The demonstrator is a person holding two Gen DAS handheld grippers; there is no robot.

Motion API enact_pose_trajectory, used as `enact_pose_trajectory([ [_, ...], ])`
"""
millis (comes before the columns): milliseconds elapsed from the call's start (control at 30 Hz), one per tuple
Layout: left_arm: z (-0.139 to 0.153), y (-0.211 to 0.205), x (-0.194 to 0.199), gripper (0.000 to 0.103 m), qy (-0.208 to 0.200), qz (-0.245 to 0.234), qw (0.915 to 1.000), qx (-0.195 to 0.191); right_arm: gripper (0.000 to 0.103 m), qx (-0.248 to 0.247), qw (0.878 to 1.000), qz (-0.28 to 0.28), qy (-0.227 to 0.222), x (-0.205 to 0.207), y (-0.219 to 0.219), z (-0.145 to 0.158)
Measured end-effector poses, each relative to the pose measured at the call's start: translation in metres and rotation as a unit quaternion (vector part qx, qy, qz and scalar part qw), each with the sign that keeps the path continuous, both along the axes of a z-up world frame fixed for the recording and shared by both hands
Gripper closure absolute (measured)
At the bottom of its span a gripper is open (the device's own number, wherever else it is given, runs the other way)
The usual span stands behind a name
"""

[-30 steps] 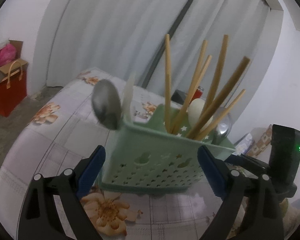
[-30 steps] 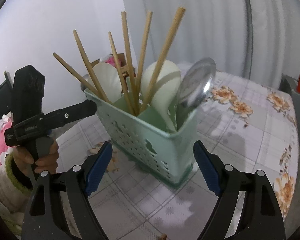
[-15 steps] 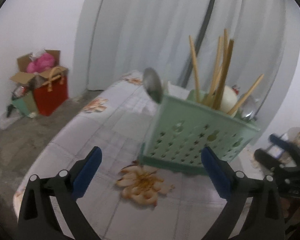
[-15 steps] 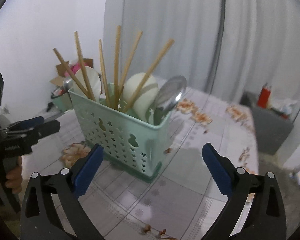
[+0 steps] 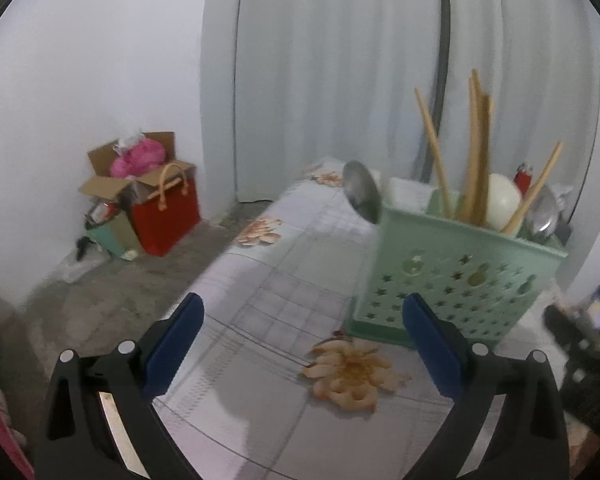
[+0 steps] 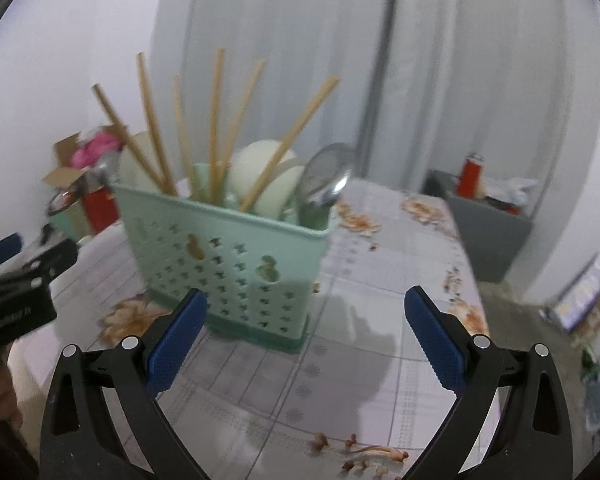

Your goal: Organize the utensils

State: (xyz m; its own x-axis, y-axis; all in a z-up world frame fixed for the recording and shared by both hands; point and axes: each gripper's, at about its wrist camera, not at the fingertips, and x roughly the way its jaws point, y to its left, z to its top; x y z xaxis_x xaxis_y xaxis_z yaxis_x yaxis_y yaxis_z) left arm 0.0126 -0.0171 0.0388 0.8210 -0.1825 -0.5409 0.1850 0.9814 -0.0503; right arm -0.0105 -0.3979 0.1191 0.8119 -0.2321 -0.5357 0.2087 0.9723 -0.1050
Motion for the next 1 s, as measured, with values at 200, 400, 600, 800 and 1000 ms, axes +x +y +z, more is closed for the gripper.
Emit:
enact_pose_trajectory([
  [200, -0.008, 0.004, 0.014, 0.006, 0.027, 0.017, 0.9985, 0.045, 0.008, 0.065, 0.997, -0.032, 0.040, 0.014, -0.002, -0.010],
  [400, -0.007, 0.016, 0.013, 0.006, 0.037, 0.035, 0.9984, 0.026, 0.008, 0.063, 0.995, -0.059, 0.055, 0.020, 0.003, -0.018],
  [600, -0.013, 0.024, 0.007, 0.006, 0.051, 0.051, 0.9967, 0.039, 0.008, 0.023, 0.995, -0.079, 0.055, 0.018, 0.011, -0.017],
  [800, -0.016, 0.032, 0.009, 0.006, 0.059, 0.075, 0.9943, 0.048, 0.008, 0.018, 0.994, -0.089, 0.057, 0.018, 0.016, -0.017],
  [1000, -0.021, 0.032, 0.009, 0.006, 0.065, 0.080, 0.9932, 0.054, 0.008, 0.018, 0.994, -0.092, 0.060, 0.021, 0.017, -0.015],
])
